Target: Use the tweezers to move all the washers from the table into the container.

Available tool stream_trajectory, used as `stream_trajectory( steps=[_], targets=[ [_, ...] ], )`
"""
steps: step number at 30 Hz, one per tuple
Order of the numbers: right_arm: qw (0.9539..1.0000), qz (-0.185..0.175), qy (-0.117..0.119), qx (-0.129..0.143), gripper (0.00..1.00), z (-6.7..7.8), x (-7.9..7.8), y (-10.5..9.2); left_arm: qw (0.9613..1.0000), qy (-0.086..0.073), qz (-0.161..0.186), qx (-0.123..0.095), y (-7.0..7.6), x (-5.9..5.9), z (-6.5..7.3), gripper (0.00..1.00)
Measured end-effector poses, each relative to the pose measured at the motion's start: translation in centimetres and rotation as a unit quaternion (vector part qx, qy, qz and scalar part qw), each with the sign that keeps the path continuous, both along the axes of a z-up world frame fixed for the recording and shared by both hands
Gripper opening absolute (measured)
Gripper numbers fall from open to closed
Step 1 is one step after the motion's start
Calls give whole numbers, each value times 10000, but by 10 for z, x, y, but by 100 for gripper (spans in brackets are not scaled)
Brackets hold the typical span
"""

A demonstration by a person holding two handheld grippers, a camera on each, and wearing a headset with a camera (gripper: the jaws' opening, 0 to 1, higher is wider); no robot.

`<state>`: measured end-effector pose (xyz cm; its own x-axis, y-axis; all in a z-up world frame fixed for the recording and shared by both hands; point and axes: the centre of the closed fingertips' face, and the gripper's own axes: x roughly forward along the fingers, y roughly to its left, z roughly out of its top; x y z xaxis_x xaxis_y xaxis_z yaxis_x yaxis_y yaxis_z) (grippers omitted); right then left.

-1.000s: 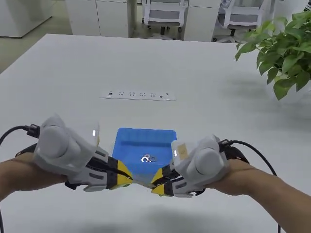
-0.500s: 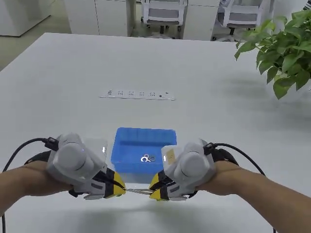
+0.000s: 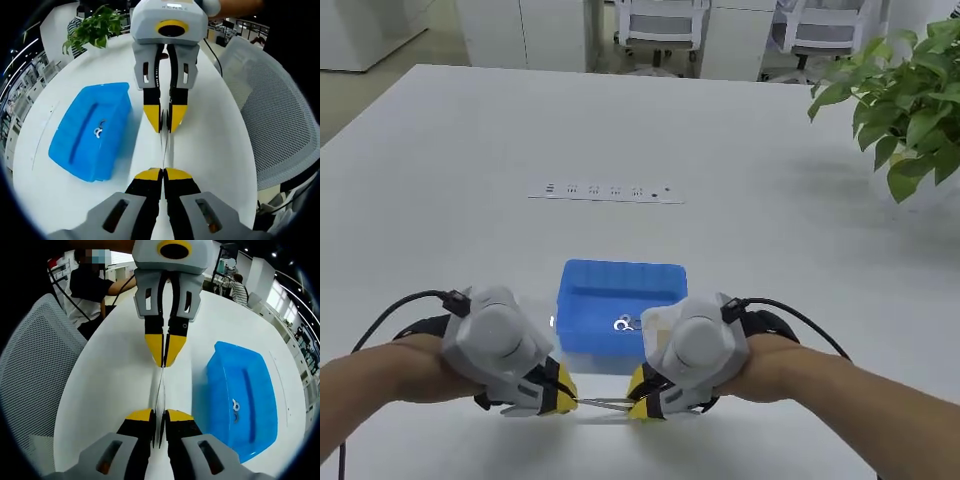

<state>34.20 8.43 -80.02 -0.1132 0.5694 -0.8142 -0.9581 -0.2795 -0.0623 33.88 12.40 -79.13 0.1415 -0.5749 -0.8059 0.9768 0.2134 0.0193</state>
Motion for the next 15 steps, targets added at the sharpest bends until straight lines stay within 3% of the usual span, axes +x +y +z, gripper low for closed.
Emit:
stream_trajectory(
  steps=[15],
  targets=[
    [10000, -36, 23, -88, 12, -6, -1, 1, 9996, 72, 23, 285, 3, -2, -15, 6]
  ],
)
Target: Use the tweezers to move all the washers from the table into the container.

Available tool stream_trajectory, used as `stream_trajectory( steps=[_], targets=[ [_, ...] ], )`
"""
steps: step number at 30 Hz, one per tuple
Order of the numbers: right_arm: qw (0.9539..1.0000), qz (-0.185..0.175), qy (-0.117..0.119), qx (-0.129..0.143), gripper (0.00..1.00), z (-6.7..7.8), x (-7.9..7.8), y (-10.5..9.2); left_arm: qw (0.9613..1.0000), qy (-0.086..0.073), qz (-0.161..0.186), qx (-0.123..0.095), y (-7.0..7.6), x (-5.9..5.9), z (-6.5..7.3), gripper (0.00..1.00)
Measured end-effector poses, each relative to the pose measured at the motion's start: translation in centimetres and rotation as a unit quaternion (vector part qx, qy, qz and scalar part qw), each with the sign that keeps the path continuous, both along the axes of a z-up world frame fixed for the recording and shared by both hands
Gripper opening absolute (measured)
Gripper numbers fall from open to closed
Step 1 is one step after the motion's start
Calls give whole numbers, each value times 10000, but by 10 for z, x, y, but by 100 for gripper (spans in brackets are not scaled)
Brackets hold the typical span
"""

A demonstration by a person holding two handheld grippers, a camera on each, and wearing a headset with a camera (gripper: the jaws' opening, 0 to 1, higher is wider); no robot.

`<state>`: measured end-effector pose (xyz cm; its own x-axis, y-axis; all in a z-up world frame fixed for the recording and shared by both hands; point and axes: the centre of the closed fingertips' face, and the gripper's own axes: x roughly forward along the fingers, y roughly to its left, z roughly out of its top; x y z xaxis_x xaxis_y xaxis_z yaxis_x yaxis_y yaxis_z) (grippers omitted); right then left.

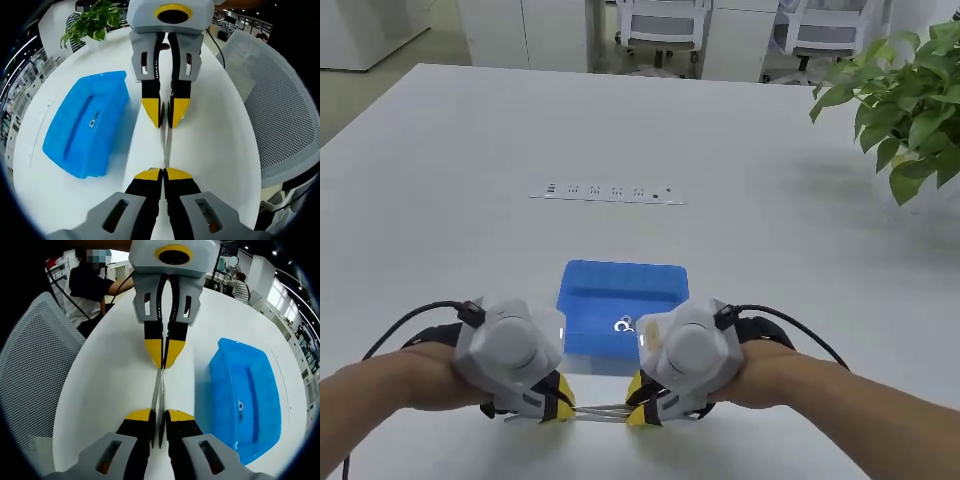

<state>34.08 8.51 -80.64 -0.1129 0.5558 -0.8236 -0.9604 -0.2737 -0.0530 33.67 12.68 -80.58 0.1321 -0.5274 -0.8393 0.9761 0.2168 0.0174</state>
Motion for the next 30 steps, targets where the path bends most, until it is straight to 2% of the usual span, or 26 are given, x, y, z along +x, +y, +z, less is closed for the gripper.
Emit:
stream_trajectory(
  steps=[2, 9, 12, 25, 30],
  targets=[
    [10000, -6, 8, -8, 12, 0, 0, 0, 10000, 54, 49, -13, 1, -1, -1, 6],
    [10000, 0, 19, -33, 12, 0, 0, 0, 9999, 60, 146, -57, 1, -1, 0, 6],
    [10000, 18, 18, -51, 12, 0, 0, 0, 9997, 110, 207, -90, 1, -1, 0, 6],
    [10000, 37, -32, -66, 13, 0, 0, 0, 9996, 94, 236, -91, 3, -3, 0, 8],
    [9999, 20, -83, -86, 19, 1, -1, -3, 9995, 69, 294, -89, 6, -3, 1, 13]
  ],
)
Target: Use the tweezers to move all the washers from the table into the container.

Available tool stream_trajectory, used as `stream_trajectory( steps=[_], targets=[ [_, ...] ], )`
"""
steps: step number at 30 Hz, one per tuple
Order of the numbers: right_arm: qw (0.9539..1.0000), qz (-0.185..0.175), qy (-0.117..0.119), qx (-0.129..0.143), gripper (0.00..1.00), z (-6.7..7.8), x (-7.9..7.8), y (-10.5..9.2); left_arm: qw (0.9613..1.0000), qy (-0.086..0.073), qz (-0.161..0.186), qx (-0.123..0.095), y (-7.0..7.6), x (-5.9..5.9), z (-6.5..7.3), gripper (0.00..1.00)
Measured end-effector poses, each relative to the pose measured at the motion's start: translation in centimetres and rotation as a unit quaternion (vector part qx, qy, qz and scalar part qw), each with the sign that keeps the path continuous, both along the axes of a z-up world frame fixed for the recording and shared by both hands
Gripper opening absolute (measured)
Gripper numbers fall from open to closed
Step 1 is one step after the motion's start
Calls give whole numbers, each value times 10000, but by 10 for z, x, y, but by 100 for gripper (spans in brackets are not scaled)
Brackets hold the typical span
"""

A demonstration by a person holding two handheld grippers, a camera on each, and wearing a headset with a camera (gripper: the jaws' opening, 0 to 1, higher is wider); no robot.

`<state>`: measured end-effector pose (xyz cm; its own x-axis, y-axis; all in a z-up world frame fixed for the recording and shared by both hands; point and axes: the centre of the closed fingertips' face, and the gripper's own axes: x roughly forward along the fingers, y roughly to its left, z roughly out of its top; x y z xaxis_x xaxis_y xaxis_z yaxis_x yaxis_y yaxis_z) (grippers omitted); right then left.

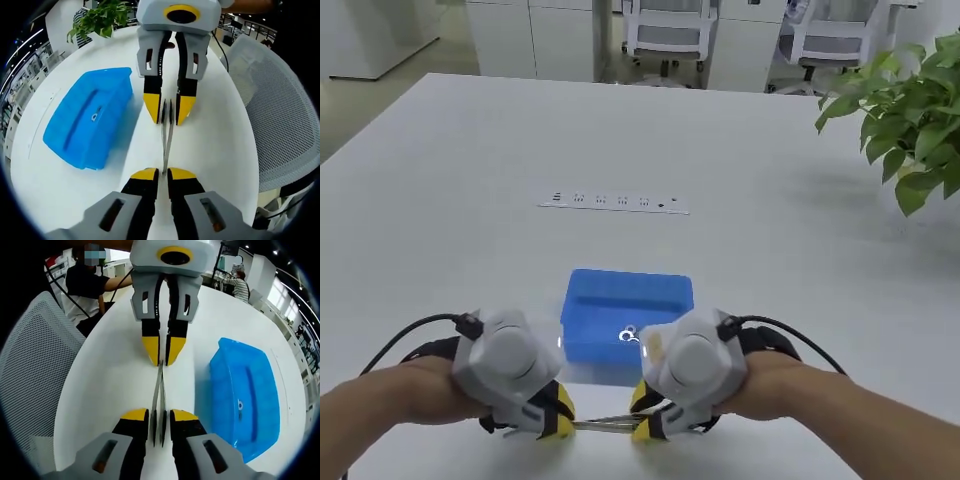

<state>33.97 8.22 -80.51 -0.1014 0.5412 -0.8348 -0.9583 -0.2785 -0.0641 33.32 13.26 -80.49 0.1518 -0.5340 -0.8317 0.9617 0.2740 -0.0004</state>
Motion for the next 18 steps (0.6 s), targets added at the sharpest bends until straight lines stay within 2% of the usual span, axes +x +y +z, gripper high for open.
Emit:
stream_trajectory(
  steps=[3, 7, 11, 13, 17, 18],
  targets=[
    [9999, -119, -18, 73, 21, 4, 1, -3, 10000, -57, 27, 34, 4, 0, 0, 17],
    [9992, -303, -71, 240, 26, 15, 4, -7, 9996, -55, 248, -96, 7, 0, 5, 25],
    [9960, -723, -80, 523, 31, 30, 11, -10, 9988, -95, 432, -214, 10, 1, 11, 32],
    [9948, -814, -110, 605, 33, 38, 13, -13, 9982, -94, 524, -273, 10, 0, 14, 39],
    [9860, -1333, -105, 1000, 37, 57, 20, -17, 9964, -202, 707, -423, 11, 0, 25, 46],
    [9837, -1438, -124, 1076, 38, 62, 22, -19, 9950, -235, 815, -536, 11, 1, 29, 48]
  ],
)
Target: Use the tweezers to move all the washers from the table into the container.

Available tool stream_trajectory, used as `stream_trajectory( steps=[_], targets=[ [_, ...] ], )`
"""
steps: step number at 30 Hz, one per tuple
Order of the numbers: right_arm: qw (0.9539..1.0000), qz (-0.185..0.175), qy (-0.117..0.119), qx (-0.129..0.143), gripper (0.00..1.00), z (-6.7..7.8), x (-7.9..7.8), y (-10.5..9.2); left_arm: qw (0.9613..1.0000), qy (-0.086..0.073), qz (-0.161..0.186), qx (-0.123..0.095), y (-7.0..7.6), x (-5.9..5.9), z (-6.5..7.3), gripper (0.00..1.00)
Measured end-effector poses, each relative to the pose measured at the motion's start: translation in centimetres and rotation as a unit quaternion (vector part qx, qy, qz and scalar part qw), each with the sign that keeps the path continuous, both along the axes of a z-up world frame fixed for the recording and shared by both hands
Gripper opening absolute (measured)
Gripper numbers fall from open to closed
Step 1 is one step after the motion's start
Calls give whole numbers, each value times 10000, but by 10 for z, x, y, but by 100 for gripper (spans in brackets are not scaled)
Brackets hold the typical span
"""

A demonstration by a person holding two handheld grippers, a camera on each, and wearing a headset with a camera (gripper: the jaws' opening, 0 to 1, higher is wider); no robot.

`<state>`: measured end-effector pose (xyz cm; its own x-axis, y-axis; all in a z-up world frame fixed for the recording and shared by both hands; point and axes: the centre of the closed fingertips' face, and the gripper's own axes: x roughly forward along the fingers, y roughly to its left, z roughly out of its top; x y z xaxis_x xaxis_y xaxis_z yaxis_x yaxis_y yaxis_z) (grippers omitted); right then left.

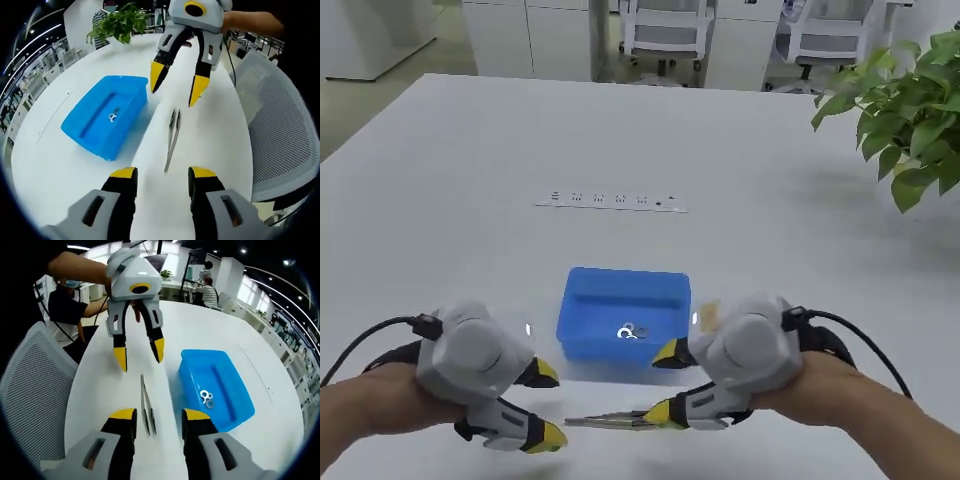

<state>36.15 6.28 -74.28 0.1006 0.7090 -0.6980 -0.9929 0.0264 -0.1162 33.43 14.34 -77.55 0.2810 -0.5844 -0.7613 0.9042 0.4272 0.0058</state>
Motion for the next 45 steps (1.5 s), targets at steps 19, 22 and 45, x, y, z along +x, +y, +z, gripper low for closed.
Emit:
stream_trajectory(
  steps=[19, 22, 45],
  targets=[
    [9831, -1404, -215, 1158, 67, 52, 9, -46, 9756, -1120, 1289, -1377, 3, 8, 82, 81],
    [9799, -1509, -240, 1280, 70, 56, 8, -52, 9716, -1162, 1380, -1534, 0, 1, 91, 84],
    [9711, -1796, -138, 1563, 100, 57, 1, -78, 9599, -1261, 1677, -1858, -5, -10, 103, 99]
  ],
)
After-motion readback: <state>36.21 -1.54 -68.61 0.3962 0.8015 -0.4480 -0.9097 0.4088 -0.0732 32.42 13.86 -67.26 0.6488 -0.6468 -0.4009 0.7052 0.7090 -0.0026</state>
